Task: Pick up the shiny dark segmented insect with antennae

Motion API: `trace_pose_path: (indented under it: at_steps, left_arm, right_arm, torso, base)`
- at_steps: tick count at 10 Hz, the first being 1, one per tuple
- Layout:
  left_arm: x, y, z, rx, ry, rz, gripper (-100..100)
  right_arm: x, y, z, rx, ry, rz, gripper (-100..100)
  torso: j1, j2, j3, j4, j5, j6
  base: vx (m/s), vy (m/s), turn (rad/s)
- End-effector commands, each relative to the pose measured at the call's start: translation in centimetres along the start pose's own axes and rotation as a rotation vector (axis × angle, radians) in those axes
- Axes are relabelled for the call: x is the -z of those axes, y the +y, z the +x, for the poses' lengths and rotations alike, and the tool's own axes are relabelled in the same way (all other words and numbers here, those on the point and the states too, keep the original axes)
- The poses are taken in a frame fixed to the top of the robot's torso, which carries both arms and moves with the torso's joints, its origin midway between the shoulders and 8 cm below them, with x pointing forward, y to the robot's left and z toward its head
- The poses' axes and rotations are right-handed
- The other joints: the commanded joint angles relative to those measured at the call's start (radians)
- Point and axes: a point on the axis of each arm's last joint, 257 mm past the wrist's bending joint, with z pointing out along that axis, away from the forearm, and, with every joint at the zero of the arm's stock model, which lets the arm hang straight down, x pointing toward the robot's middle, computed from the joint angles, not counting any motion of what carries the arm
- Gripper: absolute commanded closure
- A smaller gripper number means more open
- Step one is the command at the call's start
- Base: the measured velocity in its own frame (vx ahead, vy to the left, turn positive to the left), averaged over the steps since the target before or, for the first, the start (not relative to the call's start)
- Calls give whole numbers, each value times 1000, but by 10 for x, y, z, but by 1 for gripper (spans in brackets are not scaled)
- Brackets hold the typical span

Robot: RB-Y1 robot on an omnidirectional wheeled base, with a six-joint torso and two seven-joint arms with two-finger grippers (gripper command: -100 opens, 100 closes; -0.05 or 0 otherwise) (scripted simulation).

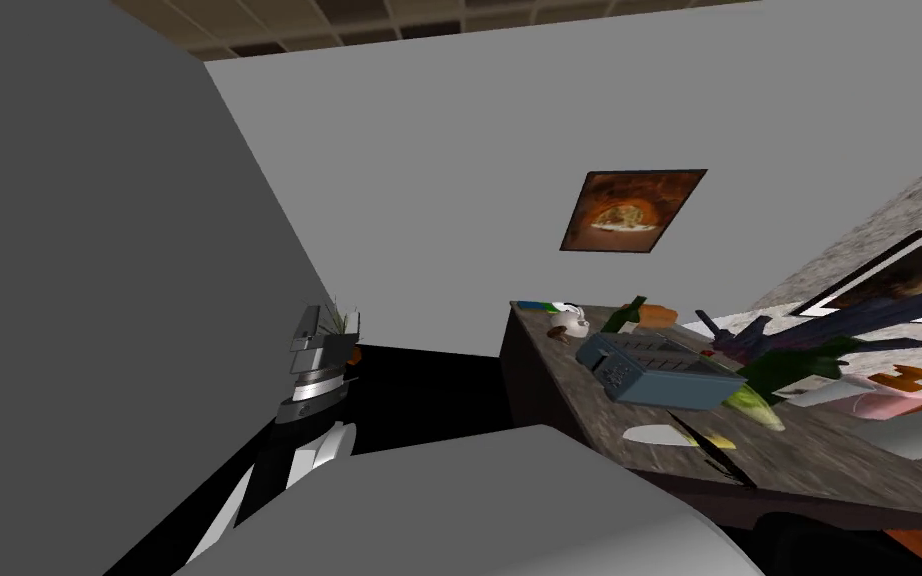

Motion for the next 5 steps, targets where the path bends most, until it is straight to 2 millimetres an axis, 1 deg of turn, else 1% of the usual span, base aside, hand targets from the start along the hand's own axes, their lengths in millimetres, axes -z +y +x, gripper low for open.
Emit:
trace_pose_path:
  at_steps: [1, 2, 3, 4, 5]
  left_arm:
    - [0, 0, 0, 0, 0, 0, 0]
    - [0, 0, 0, 0, 0, 0, 0]
    - [0, 0, 0, 0, 0, 0, 0]
    - [0, 0, 0, 0, 0, 0, 0]
    - [0, 0, 0, 0, 0, 0, 0]
  right_arm:
    - [15, -31, -6, 32, 23, 57, -100]
    - [27, -50, -10, 47, 36, 97, -100]
    - [37, -65, -17, 67, 46, 130, -100]
    - [45, -77, -28, 91, 52, 156, -100]
    - [45, -77, -28, 92, 52, 156, -100]
  torso:
    - [0, 0, 0, 0, 0, 0]
    - [-1, 1, 1, 0, 0, -1]
    - [-2, -1, 0, 0, 0, -1]
    - [-2, -3, -2, -1, 0, -1]
    - [-3, -4, -2, -1, -1, -1]
  base:
    - [113, -2, 96]
    - [141, -14, 261]
    - [183, -26, 283]
    - [186, -49, 181]
    - [124, -44, 60]
